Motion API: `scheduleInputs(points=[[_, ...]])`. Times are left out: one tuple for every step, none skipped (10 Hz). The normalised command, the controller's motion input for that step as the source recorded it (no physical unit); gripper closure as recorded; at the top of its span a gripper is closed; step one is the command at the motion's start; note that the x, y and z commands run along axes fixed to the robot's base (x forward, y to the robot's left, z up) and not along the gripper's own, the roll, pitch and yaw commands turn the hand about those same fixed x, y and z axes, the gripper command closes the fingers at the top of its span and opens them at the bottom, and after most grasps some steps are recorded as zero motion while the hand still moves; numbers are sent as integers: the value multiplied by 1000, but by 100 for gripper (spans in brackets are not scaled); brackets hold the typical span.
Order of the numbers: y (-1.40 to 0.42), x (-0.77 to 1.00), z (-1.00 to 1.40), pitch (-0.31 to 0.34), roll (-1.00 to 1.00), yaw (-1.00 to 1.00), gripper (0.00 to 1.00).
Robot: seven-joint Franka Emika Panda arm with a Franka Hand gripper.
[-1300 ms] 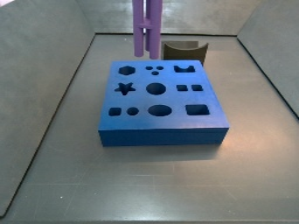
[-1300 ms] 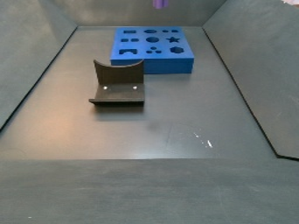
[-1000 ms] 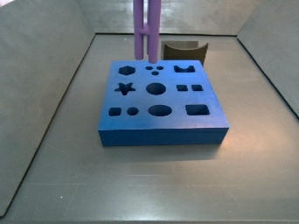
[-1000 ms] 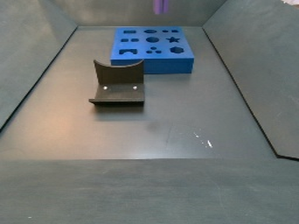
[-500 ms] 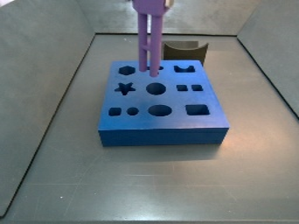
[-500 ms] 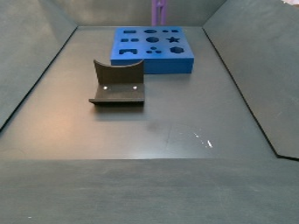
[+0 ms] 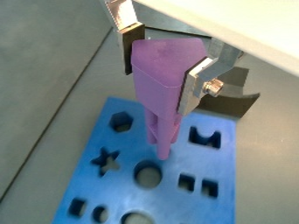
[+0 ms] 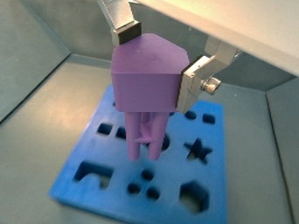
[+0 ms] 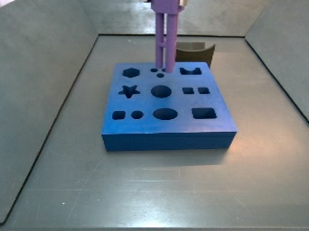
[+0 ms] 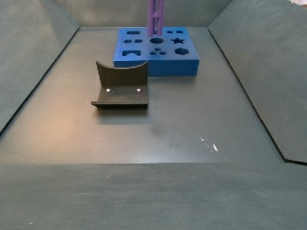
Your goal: Insert the 3 prong object.
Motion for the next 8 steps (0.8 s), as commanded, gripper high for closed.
scheduleInputs(points=[[631,189,-223,-67,-177,-271,100],[217,297,-294,0,0,-829,100],[103,97,-271,11,0,-946,100],[23,17,-237,19,0,-994,100],[31,0,-254,40,0,-969,100],[0,0,-229,47,0,-997,100],[69,0,-54,123,16,-874,100],[0,34,0,0,0,0,100]])
